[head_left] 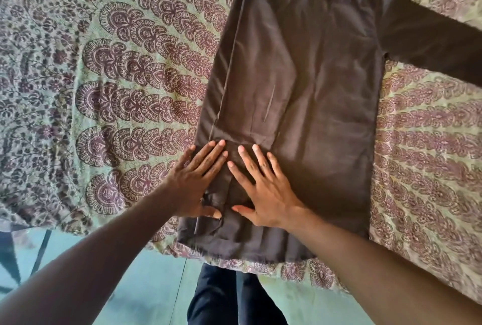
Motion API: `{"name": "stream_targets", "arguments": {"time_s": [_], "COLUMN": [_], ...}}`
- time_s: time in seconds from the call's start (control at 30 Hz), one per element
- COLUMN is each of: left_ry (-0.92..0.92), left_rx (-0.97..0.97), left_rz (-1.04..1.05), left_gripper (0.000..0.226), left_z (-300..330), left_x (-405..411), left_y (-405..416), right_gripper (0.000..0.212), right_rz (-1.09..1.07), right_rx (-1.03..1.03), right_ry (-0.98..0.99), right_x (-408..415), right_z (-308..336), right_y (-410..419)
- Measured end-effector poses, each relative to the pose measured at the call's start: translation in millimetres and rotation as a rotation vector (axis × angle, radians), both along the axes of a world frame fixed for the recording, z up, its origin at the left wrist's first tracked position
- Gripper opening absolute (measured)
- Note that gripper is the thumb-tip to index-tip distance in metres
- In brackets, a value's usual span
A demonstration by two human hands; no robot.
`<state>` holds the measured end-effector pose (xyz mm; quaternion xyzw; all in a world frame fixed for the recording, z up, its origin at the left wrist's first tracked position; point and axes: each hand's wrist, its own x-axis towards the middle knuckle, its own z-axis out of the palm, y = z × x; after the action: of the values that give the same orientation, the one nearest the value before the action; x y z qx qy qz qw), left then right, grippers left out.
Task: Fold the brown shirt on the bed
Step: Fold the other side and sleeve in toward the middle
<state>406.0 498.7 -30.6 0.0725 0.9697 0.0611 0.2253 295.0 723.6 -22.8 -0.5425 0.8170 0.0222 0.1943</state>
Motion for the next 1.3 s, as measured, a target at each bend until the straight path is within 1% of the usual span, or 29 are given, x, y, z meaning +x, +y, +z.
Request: {"name": "stream_targets", "arguments": {"time_s": [0.07, 0.13, 0.17, 0.23, 0.3, 0.37, 0.4, 0.5, 0.57, 0.6, 0.7, 0.83, 1.0, 1.1, 1.17, 1.3], "left_ry": [0.001, 0.011, 0.035, 0.124, 0.232, 0.294, 0.31, 0.34, 0.327, 0.317, 0.29, 0.251, 0.211, 0.145, 0.119, 0.031], "left_rx": [0.003, 0.051, 0.09, 0.17, 0.226, 0.289, 0.318, 0.355, 0.385, 0.398, 0.421, 0.464, 0.467, 0.434, 0.383, 0.293], "left_rz": [-0.001, 0.021, 0.051, 0.125, 0.186, 0.24, 0.256, 0.245, 0.266, 0.272, 0.24, 0.143, 0.117, 0.084, 0.05, 0.012], "left_gripper": [0.141, 0.133, 0.124, 0.097, 0.075, 0.065, 0.062, 0.055, 0.051, 0.05, 0.051, 0.057, 0.067, 0.08, 0.085, 0.099], "left_z": [5, 13, 18, 28, 37, 47, 52, 67, 75, 77, 73, 60, 47, 41, 37, 30], "left_x": [0, 0, -2, -13, -35, -67, -86, -138, -173, -190, -238, -306, -396, -450, -481, -522], "left_y": [1, 3, 5, 8, 13, 16, 18, 28, 41, 50, 83, 145, 242, 305, 339, 392], "right_gripper": [0.104, 0.095, 0.089, 0.075, 0.058, 0.041, 0.037, 0.034, 0.034, 0.032, 0.022, 0.02, 0.022, 0.018, 0.019, 0.022], "right_rz": [0.044, 0.042, 0.017, -0.075, -0.22, -0.434, -0.554, -0.873, -1.017, -1.053, -1.125, -1.27, -1.466, -1.539, -1.548, -1.582], "right_rx": [-0.01, -0.067, -0.117, -0.259, -0.431, -0.554, -0.584, -0.593, -0.619, -0.645, -0.704, -0.795, -0.908, -0.964, -0.983, -0.942], "right_ry": [-0.012, -0.034, -0.042, -0.057, -0.076, -0.158, -0.225, -0.392, -0.468, -0.457, -0.355, -0.2, -0.107, -0.067, 0.029, 0.296], "right_x": [-11, -21, -27, -40, -55, -70, -77, -99, -119, -131, -170, -227, -297, -336, -360, -408], "right_z": [3, 6, 8, 12, 15, 23, 26, 39, 47, 50, 58, 58, 51, 48, 48, 51], "right_y": [5, 8, 9, 10, 10, 12, 13, 21, 31, 37, 63, 125, 216, 274, 307, 368]}}
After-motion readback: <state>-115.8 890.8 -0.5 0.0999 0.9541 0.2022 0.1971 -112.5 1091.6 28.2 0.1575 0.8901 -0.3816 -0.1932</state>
